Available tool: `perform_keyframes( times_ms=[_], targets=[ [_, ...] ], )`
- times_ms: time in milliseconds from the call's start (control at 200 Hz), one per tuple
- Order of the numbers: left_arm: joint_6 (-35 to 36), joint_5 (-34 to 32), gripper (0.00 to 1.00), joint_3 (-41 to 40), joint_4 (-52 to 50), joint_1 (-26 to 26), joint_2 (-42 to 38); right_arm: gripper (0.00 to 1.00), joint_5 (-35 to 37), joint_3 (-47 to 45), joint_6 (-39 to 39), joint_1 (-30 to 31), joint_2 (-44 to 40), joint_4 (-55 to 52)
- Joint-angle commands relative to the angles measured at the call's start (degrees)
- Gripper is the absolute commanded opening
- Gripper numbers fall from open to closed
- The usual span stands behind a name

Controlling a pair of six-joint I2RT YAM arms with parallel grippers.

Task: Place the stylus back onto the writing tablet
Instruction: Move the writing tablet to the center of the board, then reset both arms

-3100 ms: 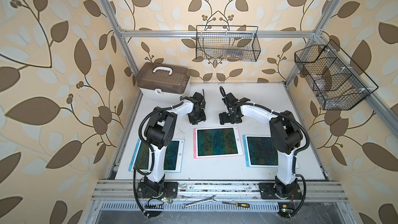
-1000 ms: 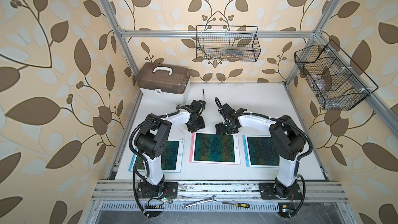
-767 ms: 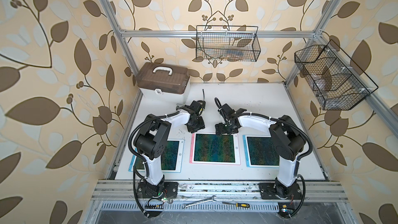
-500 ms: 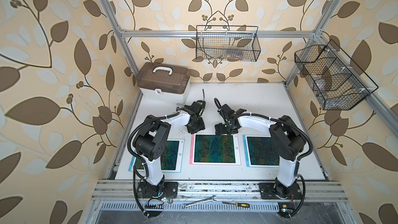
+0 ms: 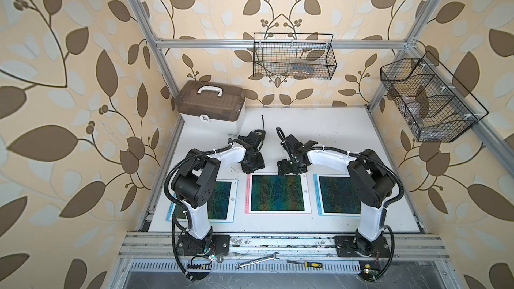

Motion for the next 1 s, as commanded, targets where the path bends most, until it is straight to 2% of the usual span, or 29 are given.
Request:
perform_keyframes(
  times_ms=[0, 310, 440, 520, 705, 995],
  targets=[
    [1.2, -2.2, 0.56, 1.8, -5.7, -0.6, 0.3, 0.89, 0.5, 1.0, -0.2, 0.2, -2.0, -2.6],
    [6.4, -6.2, 0.75, 6.7, -14.6, -0.4, -5.3, 0.93, 5.4, -1.1, -1.4, 0.0, -13.8, 2.2],
    [7.7, -8.0, 0.86, 6.8, -17.6, 0.3, -9.3, 0.96, 8.1, -3.4, -1.6, -1.5, -19.9, 3.3],
    [8.0, -9.4, 0.99, 5.7, -18.2, 0.7, -12.4, 0.97, 9.6, -5.8, -1.6, -2.9, -24.4, 4.1],
    [8.0, -12.5, 0.99, 1.8, -18.0, 0.8, -20.4, 1.00, 13.2, -12.5, -3.3, -6.8, -35.4, 6.5],
    [5.7, -27.8, 0.99, -7.3, -16.0, 1.1, -36.3, 1.00, 14.4, -22.8, -4.1, -17.5, -51.7, 9.4]
  ],
)
